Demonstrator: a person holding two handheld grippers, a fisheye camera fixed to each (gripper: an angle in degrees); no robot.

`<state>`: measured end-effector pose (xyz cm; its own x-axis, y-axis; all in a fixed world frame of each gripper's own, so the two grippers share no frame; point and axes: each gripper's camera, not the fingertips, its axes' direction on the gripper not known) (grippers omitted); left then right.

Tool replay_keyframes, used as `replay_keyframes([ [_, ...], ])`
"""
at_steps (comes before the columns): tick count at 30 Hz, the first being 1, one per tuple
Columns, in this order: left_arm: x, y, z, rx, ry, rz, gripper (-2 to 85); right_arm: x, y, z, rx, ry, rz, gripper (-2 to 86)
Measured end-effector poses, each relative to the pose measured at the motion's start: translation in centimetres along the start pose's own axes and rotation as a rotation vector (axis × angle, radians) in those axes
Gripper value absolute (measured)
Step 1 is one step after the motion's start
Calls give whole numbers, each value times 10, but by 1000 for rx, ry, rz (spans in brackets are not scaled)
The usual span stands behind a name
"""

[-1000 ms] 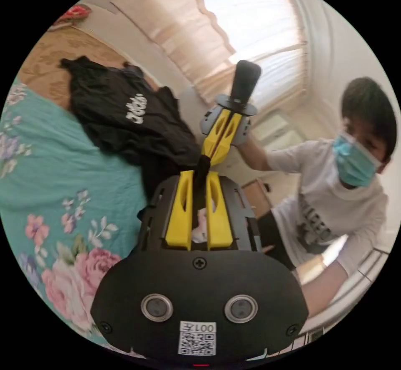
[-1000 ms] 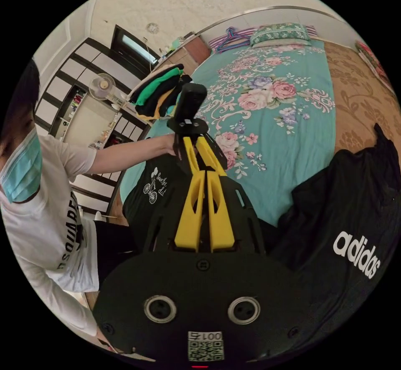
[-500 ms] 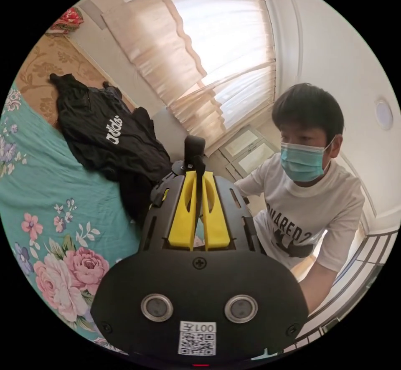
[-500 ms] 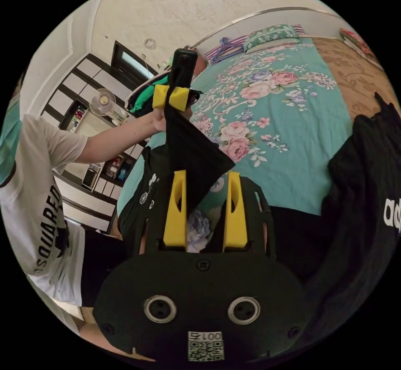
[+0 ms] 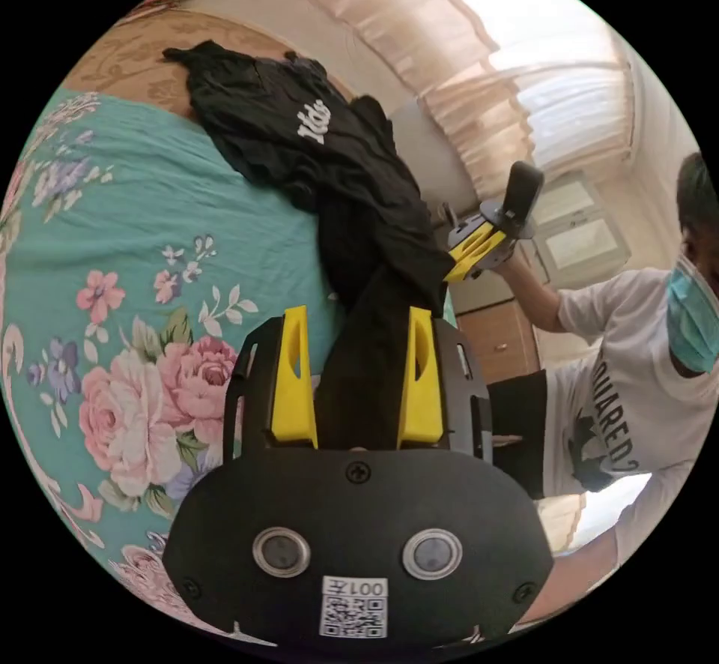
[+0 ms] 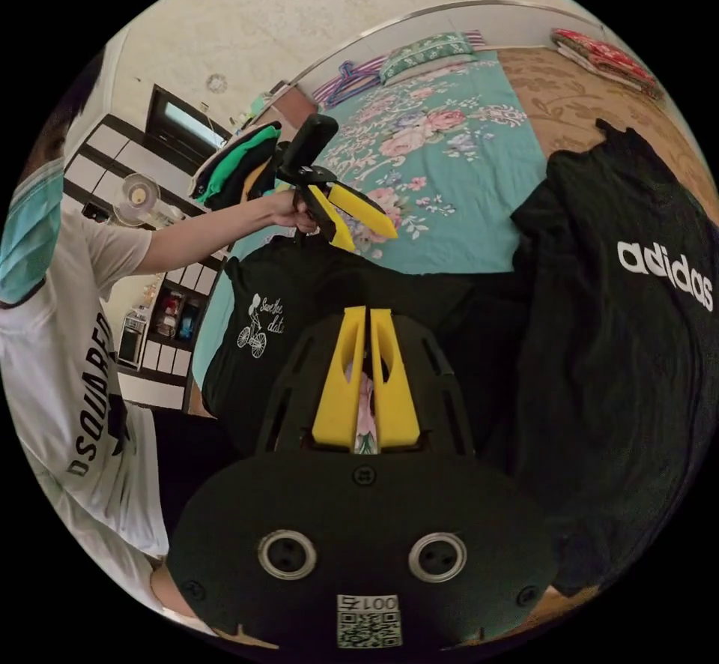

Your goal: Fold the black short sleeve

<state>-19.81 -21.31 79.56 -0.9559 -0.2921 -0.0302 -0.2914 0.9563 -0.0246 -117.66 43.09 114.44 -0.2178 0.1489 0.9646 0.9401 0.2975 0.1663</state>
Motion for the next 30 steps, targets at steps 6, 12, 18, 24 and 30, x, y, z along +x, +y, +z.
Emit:
replay_keyframes([
  [6, -4, -69, 61, -344, 146, 71, 95, 11, 48, 16, 8, -7, 159, 10],
  [12, 5, -102, 77, -426, 167, 98, 24, 19, 76, 19, 97, -42, 238, 30],
  [18, 10, -116, 48, -399, 115, 61, -8, 17, 62, 37, 96, 41, 258, 99],
  [24, 18, -132, 3, -245, 13, 73, -9, 20, 47, 50, 212, 21, 293, 37],
  [30, 14, -142, -6, -236, -135, 48, -9, 36, 24, 45, 308, 70, 287, 18],
])
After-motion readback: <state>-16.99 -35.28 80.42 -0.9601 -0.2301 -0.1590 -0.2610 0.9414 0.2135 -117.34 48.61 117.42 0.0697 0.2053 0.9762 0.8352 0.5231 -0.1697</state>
